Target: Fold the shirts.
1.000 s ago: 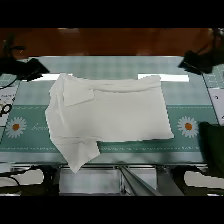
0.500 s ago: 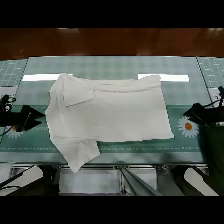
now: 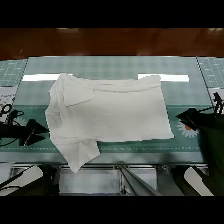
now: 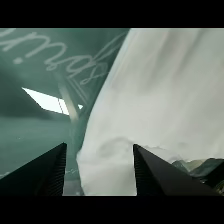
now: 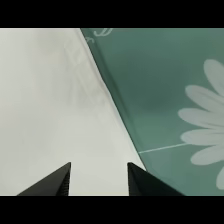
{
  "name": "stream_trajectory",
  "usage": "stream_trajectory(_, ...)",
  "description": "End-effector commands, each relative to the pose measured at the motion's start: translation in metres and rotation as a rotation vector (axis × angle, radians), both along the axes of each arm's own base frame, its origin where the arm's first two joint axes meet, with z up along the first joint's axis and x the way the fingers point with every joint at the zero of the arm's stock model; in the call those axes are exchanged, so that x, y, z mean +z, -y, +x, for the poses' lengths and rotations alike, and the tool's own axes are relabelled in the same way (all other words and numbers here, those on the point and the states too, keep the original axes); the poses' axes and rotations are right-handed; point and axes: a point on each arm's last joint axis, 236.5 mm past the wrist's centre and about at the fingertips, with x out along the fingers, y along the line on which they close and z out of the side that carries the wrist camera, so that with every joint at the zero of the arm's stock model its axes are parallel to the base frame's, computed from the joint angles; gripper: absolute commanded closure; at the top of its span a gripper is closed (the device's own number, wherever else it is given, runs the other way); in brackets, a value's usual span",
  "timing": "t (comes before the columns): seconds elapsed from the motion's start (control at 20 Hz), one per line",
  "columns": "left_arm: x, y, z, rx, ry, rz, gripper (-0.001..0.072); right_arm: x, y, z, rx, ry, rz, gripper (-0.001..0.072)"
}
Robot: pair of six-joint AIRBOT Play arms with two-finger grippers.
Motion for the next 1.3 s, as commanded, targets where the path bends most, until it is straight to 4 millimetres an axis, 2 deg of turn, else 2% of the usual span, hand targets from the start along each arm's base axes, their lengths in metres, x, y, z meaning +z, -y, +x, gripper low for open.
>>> stream_trajectory(0.0, -0.005, 0.007, -0.015, -0.029, -0.058, -0.009, 0.0198, 0.004, -0.002, 0.008, -0.012, 0.040, 0.014, 0.0308)
stream_trajectory(0.25, -0.022, 0.026, -0.018, -0.081, -0.059, 0.014, 0.0198, 0.005, 0.001, 0.012, -0.023, 0.055, 0.004, 0.0308)
stream_trajectory(0.45, -0.025, 0.039, -0.009, -0.134, -0.026, 0.033, 0.0200, 0.005, 0.003, 0.013, -0.029, 0.060, -0.003, 0.0308)
stream_trajectory(0.5, -0.026, 0.041, -0.006, -0.146, -0.018, 0.040, 0.0250, 0.005, 0.004, 0.014, -0.032, 0.062, -0.007, 0.0308)
stream_trajectory(0.55, -0.027, 0.042, -0.004, -0.154, -0.011, 0.050, 0.0580, 0.004, 0.006, 0.014, -0.031, 0.066, -0.018, 0.0307)
stream_trajectory(0.6, -0.027, 0.043, -0.003, -0.158, 0.001, 0.048, 0.0684, 0.001, 0.011, 0.013, -0.029, 0.058, -0.044, 0.0308)
stream_trajectory(0.7, -0.024, 0.046, 0.000, -0.167, 0.024, 0.032, 0.0689, -0.013, 0.021, 0.000, -0.027, -0.013, -0.091, 0.0308)
stream_trajectory(0.8, -0.024, 0.047, 0.000, -0.167, 0.024, 0.032, 0.0689, -0.034, 0.021, -0.027, 0.006, -0.157, -0.085, 0.0308)
stream_trajectory(1.0, -0.024, 0.047, 0.000, -0.167, 0.023, 0.031, 0.0689, -0.049, -0.002, -0.051, 0.055, -0.299, 0.044, 0.0307)
stream_trajectory(1.15, -0.024, 0.047, 0.000, -0.167, 0.023, 0.031, 0.0689, -0.061, -0.007, -0.067, 0.089, -0.391, 0.084, 0.0307)
stream_trajectory(1.25, -0.024, 0.047, 0.000, -0.167, 0.023, 0.031, 0.0689, -0.065, -0.010, -0.068, 0.089, -0.413, 0.110, 0.0307)
